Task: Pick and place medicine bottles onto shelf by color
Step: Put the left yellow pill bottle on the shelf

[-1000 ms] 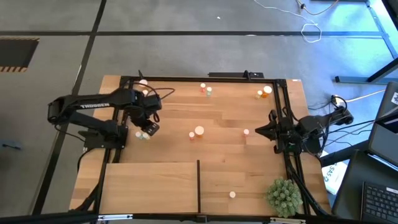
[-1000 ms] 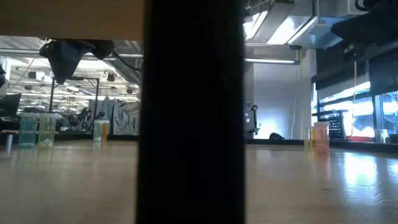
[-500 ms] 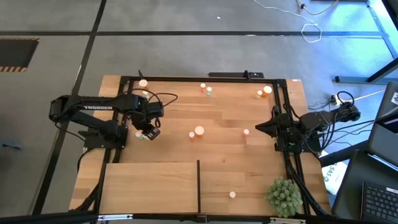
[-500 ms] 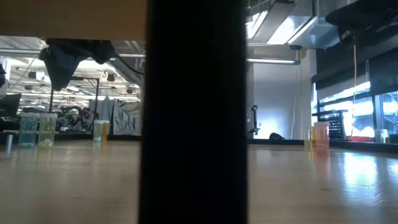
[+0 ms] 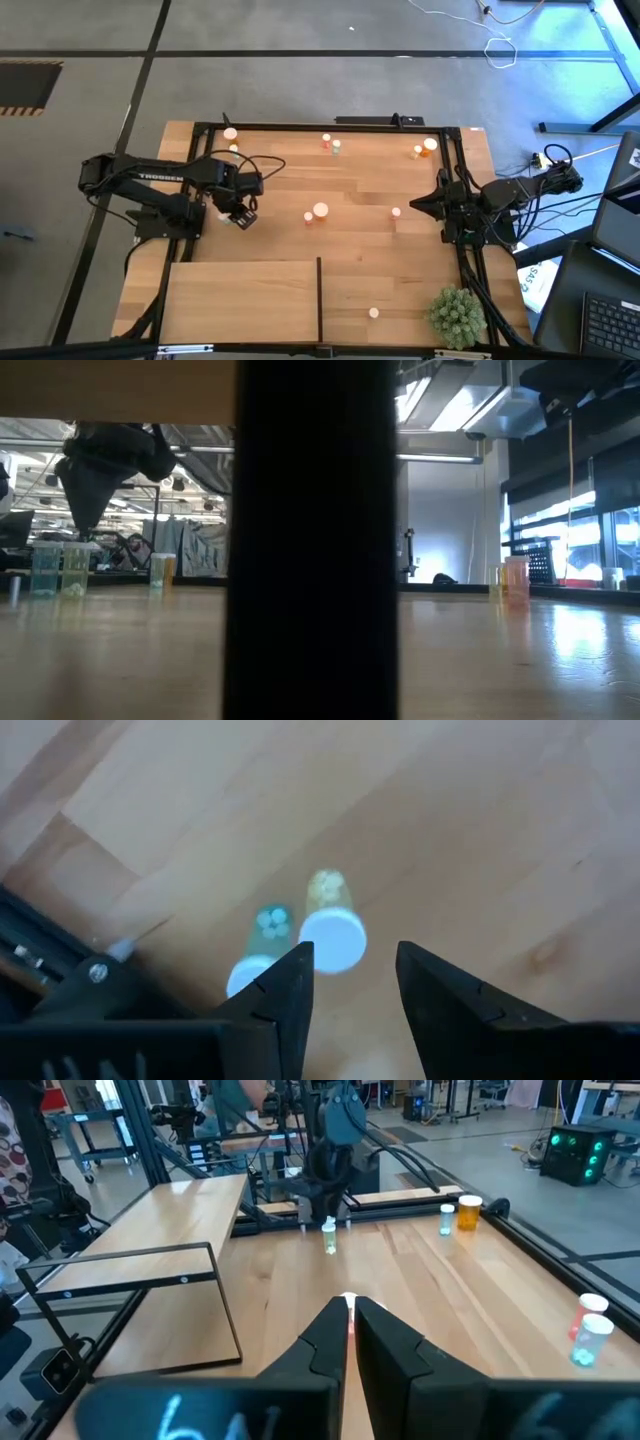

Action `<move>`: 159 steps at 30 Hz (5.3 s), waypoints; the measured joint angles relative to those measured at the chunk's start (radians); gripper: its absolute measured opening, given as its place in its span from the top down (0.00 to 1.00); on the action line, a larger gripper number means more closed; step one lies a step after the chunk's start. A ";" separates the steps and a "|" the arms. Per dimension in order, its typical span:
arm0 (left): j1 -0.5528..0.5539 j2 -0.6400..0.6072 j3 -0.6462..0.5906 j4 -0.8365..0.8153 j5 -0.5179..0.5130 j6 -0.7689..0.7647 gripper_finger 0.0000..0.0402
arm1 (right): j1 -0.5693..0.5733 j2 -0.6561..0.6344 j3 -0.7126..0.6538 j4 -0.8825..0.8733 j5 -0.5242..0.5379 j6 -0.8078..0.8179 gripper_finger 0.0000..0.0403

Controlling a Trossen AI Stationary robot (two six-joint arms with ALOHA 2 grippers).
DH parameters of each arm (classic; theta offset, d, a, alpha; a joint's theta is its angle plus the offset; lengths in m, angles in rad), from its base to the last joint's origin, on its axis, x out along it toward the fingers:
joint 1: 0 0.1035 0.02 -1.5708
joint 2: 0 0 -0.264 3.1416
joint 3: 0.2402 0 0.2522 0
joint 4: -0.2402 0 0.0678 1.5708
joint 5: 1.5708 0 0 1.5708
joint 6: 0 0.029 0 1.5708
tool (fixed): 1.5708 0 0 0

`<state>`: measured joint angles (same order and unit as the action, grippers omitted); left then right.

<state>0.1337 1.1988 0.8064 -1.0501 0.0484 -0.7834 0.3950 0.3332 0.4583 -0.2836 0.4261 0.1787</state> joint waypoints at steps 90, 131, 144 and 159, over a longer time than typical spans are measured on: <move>-0.099 0.014 -0.051 0.038 -0.036 0.009 0.65 | 0.000 0.000 -0.002 -0.023 0.001 0.004 0.93; -0.137 0.106 -0.051 0.040 -0.054 0.008 0.75 | 0.000 0.000 -0.002 -0.023 0.001 0.002 0.93; -0.137 0.107 0.096 -0.079 -0.054 0.061 0.76 | 0.000 0.000 -0.002 -0.017 0.001 0.001 0.93; -0.138 0.106 0.447 -0.345 -0.054 0.119 0.76 | 0.000 0.000 -0.002 0.025 0.001 -0.006 0.93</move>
<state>-0.0044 1.3052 1.2536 -1.3948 -0.0055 -0.6644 0.3950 0.3337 0.4564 -0.2584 0.4267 0.1725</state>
